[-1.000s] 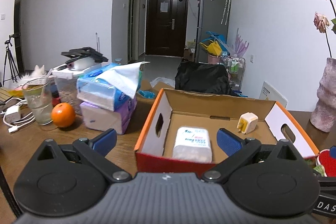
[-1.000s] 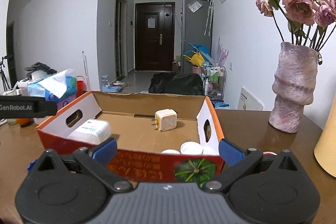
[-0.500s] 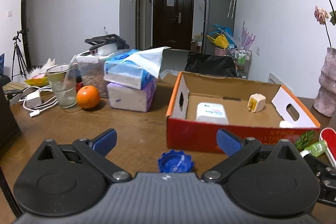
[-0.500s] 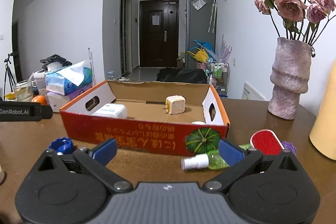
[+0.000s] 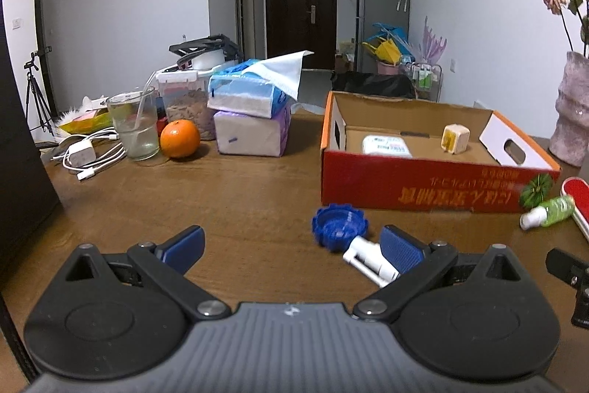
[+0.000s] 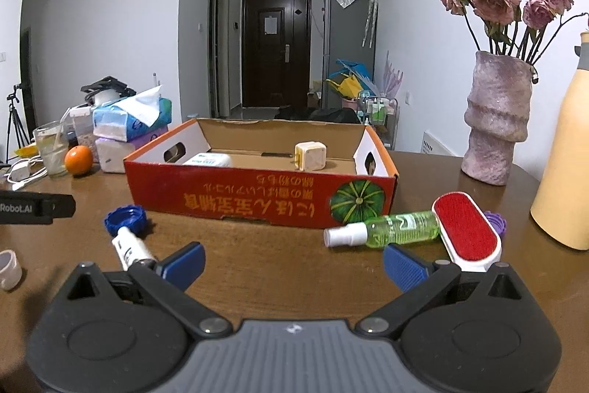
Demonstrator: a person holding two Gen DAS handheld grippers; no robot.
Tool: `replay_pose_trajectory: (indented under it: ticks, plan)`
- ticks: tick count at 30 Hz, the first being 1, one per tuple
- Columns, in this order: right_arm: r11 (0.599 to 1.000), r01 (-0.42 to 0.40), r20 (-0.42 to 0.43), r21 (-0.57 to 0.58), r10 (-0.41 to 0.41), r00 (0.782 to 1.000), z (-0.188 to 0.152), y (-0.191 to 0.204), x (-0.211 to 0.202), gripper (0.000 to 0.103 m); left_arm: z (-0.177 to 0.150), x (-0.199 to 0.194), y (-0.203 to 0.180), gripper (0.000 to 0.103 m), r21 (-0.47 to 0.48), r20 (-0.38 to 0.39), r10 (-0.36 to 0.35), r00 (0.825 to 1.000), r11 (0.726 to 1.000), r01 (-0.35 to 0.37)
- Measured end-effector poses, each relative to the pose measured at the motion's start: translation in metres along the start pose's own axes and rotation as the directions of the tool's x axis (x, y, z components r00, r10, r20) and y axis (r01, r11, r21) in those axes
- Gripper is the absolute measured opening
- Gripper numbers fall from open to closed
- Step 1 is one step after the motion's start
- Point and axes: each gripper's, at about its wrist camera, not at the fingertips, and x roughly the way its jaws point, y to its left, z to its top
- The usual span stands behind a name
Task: Organize rigid objects
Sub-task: 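Move both tools back from the box toward the table, left tool toward the grey tape roll, then close the left tool on the grey tape roll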
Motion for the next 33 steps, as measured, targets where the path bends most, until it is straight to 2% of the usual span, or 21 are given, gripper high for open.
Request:
replay_pose_trajectory:
  ticks: [11,24,33]
  plan:
    - [1.0,0.013,-0.018,0.0,-0.013,1.0,-0.017,0.013,-0.017,0.103,-0.019,-0.012,0.025,0.103,0.041,-0.022,-0.011,1.0,0.999,0.012]
    - [0.999,0.036,-0.047,-0.002,-0.036,0.998,-0.03,0.037,-0.024,0.103,-0.035,-0.017,0.075,0.103,0.065,-0.047,-0.008,0.999,0.998,0.011]
    - [0.999,0.028,-0.064,-0.021,-0.029,0.998,-0.033,0.053,-0.022,0.103,-0.048,-0.005,0.101,0.103,0.07,-0.127,-0.018,0.992,0.997,0.027]
